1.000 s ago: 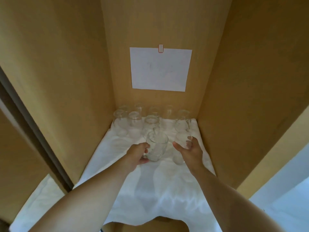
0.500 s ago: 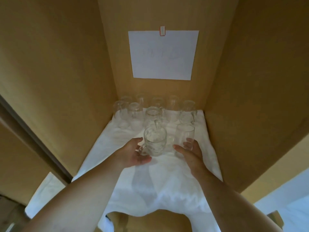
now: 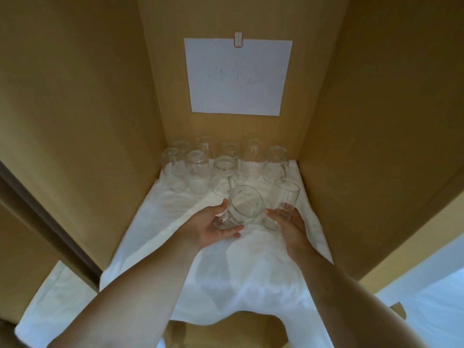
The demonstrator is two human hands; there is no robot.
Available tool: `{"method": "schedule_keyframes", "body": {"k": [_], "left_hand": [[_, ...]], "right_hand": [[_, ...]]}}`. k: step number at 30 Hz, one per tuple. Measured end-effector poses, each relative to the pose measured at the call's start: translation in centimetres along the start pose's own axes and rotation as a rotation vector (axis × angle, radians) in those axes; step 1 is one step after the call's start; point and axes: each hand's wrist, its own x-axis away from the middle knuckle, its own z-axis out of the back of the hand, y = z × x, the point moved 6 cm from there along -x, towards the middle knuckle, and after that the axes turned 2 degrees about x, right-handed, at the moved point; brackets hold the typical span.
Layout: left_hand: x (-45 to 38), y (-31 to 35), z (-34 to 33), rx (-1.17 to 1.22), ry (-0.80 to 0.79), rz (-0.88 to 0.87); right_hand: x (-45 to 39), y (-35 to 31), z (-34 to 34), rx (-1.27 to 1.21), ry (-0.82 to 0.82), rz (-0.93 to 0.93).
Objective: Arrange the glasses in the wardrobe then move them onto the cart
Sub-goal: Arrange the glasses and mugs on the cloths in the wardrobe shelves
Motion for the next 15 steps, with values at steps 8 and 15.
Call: {"method": "schedule_keyframes", "body": {"k": [8, 15], "left_hand": [[0.07, 0.03, -0.33, 0.113, -0.002, -0.009], [0.2, 0.02, -1.08, 0.072, 0.143, 0.034]], "right_hand": [[0.36, -0.41, 0.21, -0.004, -0.012, -0.011], [0.56, -0.67, 0.19, -0.011, -0.025, -0.032]]}}
